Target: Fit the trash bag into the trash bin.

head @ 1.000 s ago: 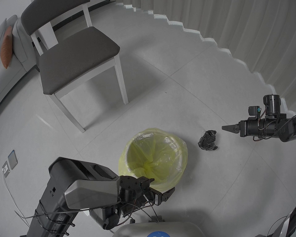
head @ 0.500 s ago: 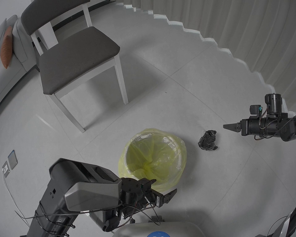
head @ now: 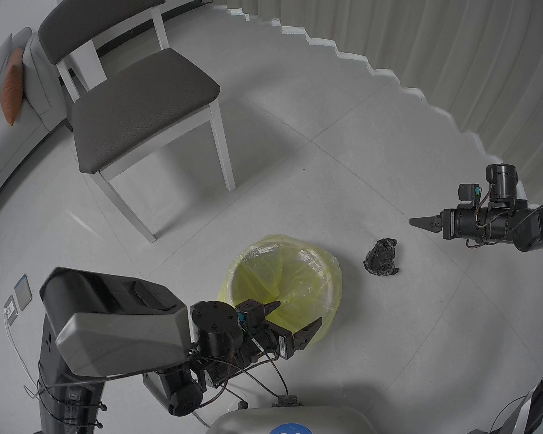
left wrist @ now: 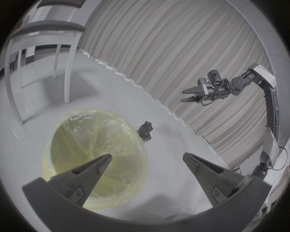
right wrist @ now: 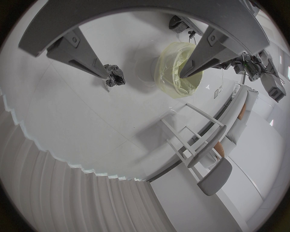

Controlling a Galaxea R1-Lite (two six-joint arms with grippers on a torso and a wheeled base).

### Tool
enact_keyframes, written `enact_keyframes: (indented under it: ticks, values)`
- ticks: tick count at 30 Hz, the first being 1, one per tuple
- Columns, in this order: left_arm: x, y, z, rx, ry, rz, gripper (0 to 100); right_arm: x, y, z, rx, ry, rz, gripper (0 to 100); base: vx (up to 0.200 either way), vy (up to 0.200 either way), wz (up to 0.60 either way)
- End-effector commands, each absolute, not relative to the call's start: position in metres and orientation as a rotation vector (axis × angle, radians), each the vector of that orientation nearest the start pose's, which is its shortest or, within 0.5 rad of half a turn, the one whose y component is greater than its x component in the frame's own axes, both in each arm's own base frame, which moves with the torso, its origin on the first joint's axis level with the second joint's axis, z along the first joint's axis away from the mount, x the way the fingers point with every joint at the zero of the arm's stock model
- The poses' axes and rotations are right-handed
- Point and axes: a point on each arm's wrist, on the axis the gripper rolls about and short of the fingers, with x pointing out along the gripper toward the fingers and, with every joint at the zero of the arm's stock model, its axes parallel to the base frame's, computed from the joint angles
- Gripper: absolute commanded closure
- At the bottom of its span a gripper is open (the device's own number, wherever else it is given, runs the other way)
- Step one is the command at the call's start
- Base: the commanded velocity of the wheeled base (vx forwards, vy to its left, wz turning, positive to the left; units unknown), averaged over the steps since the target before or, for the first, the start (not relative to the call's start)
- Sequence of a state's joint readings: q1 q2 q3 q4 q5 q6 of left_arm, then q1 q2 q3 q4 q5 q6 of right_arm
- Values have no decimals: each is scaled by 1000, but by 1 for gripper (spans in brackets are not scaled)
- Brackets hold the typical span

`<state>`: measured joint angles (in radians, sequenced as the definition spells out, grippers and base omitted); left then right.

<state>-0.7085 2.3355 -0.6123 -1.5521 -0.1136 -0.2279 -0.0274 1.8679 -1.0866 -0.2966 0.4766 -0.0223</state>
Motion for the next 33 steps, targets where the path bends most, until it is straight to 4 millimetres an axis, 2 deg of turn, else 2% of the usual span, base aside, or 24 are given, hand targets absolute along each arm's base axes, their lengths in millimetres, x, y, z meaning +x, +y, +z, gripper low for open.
enact_keyframes:
  ticks: [1,3,4,14,20,23,27,33]
  values:
    - [262,-228,41,-187,197,-802,0,378,0,155,107,506,444,0,0,0,0]
    - [260,-226,45,-188,192,-803,0,384,-1,152,110,518,442,0,0,0,0]
    - [258,-224,51,-192,181,-800,0,395,-2,145,114,539,439,0,0,0,0]
    - [260,-213,72,-210,115,-743,0,456,-11,99,52,609,412,0,0,0,0]
    - [252,-208,73,-202,129,-710,0,476,-14,84,30,652,417,0,0,0,0]
    - [251,-204,79,-211,109,-682,0,491,-17,63,-17,677,407,0,0,0,0]
    - [251,-198,83,-212,102,-652,0,503,-18,45,-45,696,404,0,0,0,0]
    - [250,-194,87,-215,90,-643,0,518,-20,34,-73,713,381,0,0,0,0]
